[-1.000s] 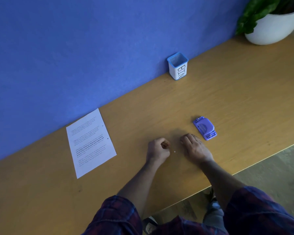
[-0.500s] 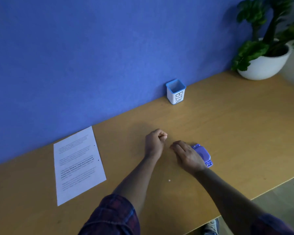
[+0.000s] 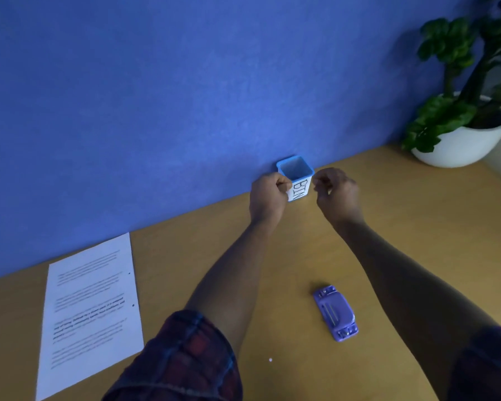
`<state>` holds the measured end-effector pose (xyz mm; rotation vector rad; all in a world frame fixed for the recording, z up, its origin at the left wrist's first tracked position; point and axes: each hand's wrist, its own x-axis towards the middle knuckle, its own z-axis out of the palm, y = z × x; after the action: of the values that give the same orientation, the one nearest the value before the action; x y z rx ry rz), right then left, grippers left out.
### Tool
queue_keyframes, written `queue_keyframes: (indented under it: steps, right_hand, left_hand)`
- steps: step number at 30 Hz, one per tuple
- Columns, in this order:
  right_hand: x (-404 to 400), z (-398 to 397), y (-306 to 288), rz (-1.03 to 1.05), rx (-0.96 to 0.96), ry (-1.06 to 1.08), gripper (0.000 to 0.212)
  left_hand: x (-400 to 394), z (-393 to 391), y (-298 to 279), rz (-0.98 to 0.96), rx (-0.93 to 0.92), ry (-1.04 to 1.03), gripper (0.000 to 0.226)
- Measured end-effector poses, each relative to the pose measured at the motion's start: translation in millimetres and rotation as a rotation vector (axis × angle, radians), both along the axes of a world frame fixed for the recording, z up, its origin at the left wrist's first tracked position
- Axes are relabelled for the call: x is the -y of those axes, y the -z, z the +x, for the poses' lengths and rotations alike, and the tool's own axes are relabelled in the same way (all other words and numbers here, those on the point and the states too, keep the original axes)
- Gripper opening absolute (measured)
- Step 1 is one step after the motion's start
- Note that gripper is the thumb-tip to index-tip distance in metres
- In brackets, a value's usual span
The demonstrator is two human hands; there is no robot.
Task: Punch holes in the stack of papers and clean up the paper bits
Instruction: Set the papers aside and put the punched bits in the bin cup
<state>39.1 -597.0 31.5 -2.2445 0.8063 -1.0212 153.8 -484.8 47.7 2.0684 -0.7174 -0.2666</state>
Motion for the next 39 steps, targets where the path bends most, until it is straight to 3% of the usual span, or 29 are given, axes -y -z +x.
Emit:
queue_keyframes:
  steps: [4, 10, 18, 24, 30, 33, 39]
  right_hand:
    - [12, 18, 2, -0.032, -0.015, -0.007, 0.013]
    - [18, 42, 7, 0.027, -0.04, 0.006, 0.016]
    - [33, 55, 10, 0.024, -0.208, 0.006, 0.024]
    - [40, 47, 6, 0.016, -0.22, 0.019, 0.024]
    - [37, 45, -2, 0.019, -0.138, 0.008, 0.015]
    - [32, 42, -6, -0.013, -0.112, -0.012, 0.014]
    - [1, 26, -5, 0.01, -0.104, -0.009, 0.006]
  left_hand:
    - [21, 10, -4, 0.112, 0.059, -0.012, 0.026]
    - [40, 17, -2, 0.198, 0.129, -0.017, 0.025]
    - [57, 21, 8, 0.229, 0.193, -0.02, 0.025]
    - [58, 23, 10, 0.218, 0.239, -0.019, 0.032]
    - [53, 20, 5, 0.212, 0.245, -0.025, 0.019]
    - [45, 18, 3, 0.188, 0.221, -0.036, 0.001]
    - [12, 3, 5, 0.245, 0.282, -0.031, 0.024]
